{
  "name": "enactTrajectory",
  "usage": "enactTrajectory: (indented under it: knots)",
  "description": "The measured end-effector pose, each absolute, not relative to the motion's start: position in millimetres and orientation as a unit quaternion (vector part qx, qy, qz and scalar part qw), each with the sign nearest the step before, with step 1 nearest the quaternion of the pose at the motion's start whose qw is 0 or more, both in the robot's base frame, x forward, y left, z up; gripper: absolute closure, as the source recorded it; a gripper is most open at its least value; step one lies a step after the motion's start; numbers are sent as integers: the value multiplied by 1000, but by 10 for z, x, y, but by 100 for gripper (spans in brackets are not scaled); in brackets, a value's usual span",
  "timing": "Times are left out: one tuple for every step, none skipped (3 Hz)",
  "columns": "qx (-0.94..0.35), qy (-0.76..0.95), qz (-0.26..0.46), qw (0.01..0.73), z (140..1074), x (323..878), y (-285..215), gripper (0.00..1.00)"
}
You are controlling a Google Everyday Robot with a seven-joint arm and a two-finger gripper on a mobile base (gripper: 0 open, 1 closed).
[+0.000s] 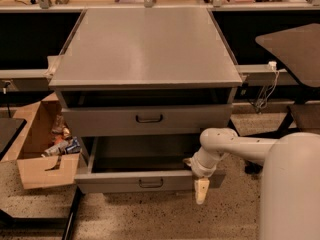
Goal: Open middle drawer
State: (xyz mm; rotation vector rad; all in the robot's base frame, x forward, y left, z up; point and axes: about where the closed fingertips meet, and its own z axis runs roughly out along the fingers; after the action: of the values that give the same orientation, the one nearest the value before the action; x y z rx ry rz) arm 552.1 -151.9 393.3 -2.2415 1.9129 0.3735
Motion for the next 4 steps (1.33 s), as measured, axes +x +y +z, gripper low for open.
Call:
enactTrajectory:
  knots:
    - [-753, 638, 148, 73, 3903, 5378, -1513, 0]
    - [-748, 640, 165, 57, 3832, 5223, -1575, 18]
    - [-748, 640, 165, 57, 3861, 5226, -1574, 42]
    - [-748, 642, 163, 55, 3891, 5164, -1603, 65]
